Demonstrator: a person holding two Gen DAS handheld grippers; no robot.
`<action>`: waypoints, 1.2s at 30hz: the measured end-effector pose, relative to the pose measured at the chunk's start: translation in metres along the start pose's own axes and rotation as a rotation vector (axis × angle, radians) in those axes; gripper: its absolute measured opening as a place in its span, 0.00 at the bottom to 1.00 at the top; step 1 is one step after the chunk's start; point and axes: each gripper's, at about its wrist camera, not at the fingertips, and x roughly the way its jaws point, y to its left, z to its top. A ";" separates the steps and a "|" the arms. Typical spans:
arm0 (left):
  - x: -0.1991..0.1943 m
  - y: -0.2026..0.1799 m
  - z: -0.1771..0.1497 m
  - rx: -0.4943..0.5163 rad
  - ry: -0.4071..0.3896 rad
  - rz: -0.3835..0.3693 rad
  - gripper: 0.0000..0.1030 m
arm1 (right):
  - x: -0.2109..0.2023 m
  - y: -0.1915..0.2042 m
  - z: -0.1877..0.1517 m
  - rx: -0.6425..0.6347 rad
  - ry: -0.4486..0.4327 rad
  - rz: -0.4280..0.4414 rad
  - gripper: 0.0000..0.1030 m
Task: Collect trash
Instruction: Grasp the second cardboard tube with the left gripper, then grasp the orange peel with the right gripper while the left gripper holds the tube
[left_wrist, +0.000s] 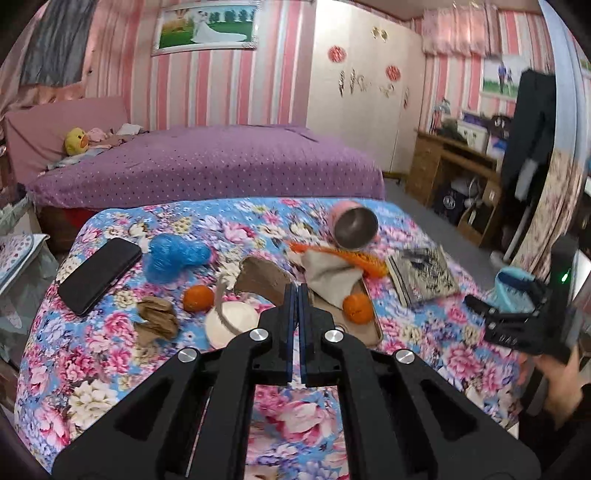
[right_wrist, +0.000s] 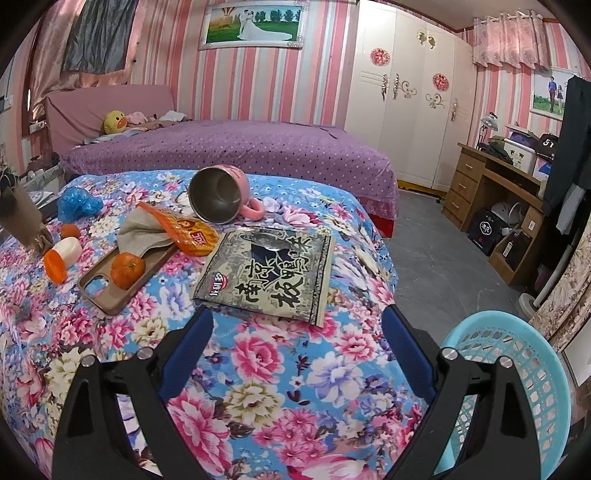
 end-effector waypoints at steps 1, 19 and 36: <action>0.001 0.007 -0.001 -0.015 0.008 -0.001 0.00 | 0.000 0.001 0.000 -0.003 0.002 0.000 0.88; 0.011 0.089 -0.030 -0.086 0.093 0.186 0.00 | 0.015 0.084 0.021 -0.055 -0.007 0.148 0.88; 0.019 0.106 -0.028 -0.130 0.091 0.217 0.00 | 0.063 0.150 0.031 -0.208 0.127 0.258 0.29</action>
